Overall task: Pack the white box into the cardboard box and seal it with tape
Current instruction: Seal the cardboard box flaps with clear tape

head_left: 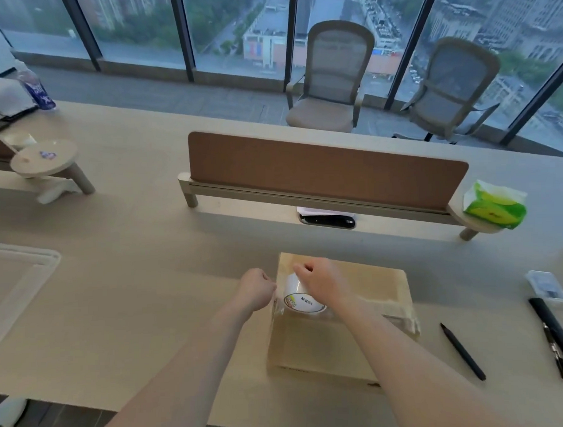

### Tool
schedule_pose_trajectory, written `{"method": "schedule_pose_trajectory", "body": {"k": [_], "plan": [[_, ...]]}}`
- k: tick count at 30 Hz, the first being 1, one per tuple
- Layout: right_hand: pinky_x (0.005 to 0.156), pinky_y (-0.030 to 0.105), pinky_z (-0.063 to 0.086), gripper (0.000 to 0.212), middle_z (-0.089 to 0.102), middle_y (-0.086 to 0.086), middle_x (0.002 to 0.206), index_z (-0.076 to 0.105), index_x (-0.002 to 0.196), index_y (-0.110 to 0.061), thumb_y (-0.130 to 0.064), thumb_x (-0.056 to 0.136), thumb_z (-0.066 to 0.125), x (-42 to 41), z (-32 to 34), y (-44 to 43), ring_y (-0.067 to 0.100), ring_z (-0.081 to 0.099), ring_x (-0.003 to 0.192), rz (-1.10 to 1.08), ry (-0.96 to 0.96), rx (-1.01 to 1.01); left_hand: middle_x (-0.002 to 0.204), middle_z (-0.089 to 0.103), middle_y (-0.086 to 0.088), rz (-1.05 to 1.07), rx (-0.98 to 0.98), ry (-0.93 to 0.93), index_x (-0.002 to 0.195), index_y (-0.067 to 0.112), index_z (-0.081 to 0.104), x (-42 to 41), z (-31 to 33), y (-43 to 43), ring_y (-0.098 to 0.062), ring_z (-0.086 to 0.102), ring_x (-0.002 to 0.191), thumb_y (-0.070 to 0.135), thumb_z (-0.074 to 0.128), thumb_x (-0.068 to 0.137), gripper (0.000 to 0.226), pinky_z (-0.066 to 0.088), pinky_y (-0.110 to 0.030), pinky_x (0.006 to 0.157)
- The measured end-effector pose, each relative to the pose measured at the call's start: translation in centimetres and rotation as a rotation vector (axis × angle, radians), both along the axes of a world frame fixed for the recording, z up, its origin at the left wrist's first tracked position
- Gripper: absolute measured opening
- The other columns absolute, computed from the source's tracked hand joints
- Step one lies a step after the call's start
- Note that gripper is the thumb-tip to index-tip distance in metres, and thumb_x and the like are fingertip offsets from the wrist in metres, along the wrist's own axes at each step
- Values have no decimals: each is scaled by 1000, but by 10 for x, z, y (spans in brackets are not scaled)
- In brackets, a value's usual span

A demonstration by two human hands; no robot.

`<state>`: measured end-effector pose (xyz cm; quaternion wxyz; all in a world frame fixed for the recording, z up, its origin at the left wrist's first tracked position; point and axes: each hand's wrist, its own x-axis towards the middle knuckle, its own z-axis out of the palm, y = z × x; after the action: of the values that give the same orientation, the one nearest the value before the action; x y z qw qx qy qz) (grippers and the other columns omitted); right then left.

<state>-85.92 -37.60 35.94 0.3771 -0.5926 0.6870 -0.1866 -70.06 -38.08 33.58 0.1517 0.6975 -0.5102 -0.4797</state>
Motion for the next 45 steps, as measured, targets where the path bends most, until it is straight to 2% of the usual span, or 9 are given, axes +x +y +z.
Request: {"method": "schedule_pose_trajectory", "body": {"k": [4, 11, 18, 25, 27, 31, 37, 41, 45], "plan": [[53, 33, 16, 46, 22, -7, 46, 22, 57, -21, -27, 92, 52, 7, -6, -5, 12, 17, 48, 48, 65, -24, 78, 72, -13, 33, 44, 16, 66, 12, 52, 4, -7, -1, -23, 56, 67, 3, 50, 83, 19, 41, -31, 64], [53, 35, 17, 42, 31, 7, 59, 26, 59, -18, -27, 92, 50, 27, -9, -13, 20, 23, 57, 129, 228, -29, 67, 64, -11, 63, 100, 52, 64, 9, 55, 16, -22, -8, -22, 54, 63, -1, 53, 81, 19, 46, -33, 60], [51, 36, 16, 43, 29, 7, 58, 25, 58, -17, -27, 92, 48, 35, -10, -16, 20, 22, 54, 159, 319, -46, 71, 64, -18, 188, 242, 308, 72, 2, 56, 23, -42, -10, -26, 63, 65, -7, 48, 92, 24, 57, -44, 90], [53, 35, 22, 45, 37, 6, 57, 31, 58, -16, -31, 96, 50, 36, -11, -15, 21, 30, 54, 158, 324, -26, 73, 60, -13, 268, 306, 397, 72, 5, 55, 16, -47, -3, -23, 58, 65, -6, 48, 94, 26, 52, -40, 94], [54, 35, 25, 44, 42, 8, 59, 36, 59, -15, -33, 96, 50, 37, -12, -15, 23, 34, 56, 150, 329, -24, 77, 62, -12, 295, 321, 425, 77, 5, 58, 12, -50, 1, -21, 59, 65, 0, 53, 96, 20, 54, -39, 89], [55, 34, 31, 40, 58, 13, 66, 47, 65, -12, -37, 97, 50, 39, -15, -15, 25, 44, 61, 129, 325, -27, 67, 59, -8, 405, 323, 526, 75, 5, 57, 9, -54, 8, -18, 56, 57, -6, 52, 94, 22, 53, -23, 54], [56, 34, 33, 41, 62, 16, 70, 49, 68, -10, -37, 98, 50, 40, -19, -14, 24, 44, 60, 111, 327, -55, 68, 59, -7, 486, 306, 604, 86, 6, 53, 6, -60, 19, -17, 55, 58, -4, 52, 93, 12, 50, -24, 56], [55, 33, 31, 42, 52, 7, 61, 44, 64, -13, -38, 98, 50, 39, -18, -11, 23, 43, 59, 95, 317, -44, 85, 62, -8, 421, 169, 432, 110, 14, 50, 10, -63, 28, -21, 56, 70, -2, 51, 89, 26, 56, -38, 75], [53, 34, 28, 44, 49, 6, 59, 39, 61, -14, -36, 98, 51, 40, -14, -8, 23, 41, 58, 88, 282, -46, 105, 57, 7, 194, -32, 187, 112, 19, 61, 9, -45, 40, -19, 56, 98, 0, 44, 88, 35, 46, -31, 81]]}}
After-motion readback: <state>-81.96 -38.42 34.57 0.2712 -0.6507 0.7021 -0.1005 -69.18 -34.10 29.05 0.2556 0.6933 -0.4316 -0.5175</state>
